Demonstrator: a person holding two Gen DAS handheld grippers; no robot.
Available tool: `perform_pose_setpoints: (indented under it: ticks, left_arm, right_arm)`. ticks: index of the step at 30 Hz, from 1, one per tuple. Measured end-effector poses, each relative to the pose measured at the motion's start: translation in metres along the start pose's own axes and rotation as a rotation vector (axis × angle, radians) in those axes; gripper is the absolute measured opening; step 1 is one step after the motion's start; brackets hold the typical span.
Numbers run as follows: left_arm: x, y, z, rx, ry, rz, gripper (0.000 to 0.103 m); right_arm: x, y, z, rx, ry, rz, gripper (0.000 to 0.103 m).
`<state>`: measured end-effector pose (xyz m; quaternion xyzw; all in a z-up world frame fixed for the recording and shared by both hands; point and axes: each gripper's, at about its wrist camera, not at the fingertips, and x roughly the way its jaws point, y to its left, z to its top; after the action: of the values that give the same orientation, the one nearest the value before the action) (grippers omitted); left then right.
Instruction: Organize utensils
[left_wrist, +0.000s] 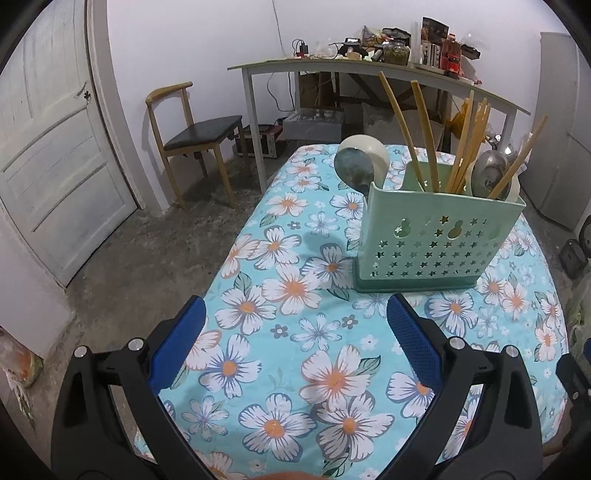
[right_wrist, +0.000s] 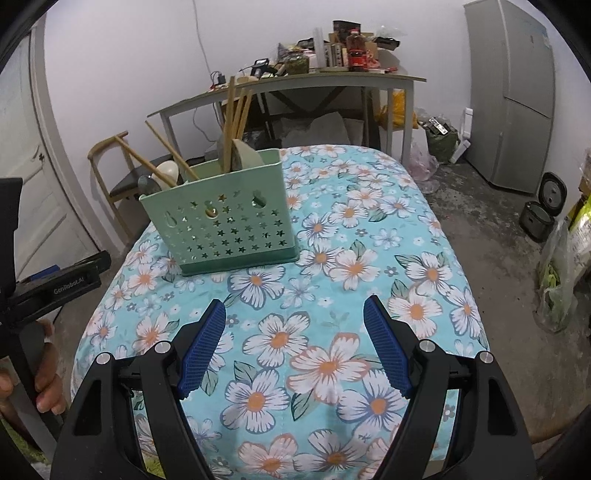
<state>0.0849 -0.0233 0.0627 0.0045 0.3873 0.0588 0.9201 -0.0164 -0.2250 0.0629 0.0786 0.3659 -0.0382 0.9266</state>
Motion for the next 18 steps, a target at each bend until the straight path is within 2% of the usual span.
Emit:
perform_pose_setpoints:
  ticks: [4,11,18]
  left_arm:
    - [-0.0001,-0.001,-0.0005,-0.009,0.013,0.0,0.095]
    - [0.0002,-0.0054,-0.0069,0.033,0.032,-0.011,0.095]
    - [-0.0022,-0.0063,-0.0084,0.021,0.056,-0.038,0.095]
  right_arm:
    - [0.0026,0.0046,0.0037,-0.023,0.009,-0.005,0.075]
    - [0.0016,0.0009,-0.0039,-0.026,0.03,-0.033,0.075]
    - [-0.0051,-0.0052,-0.0038,-0.022,0.023,-0.061,0.075]
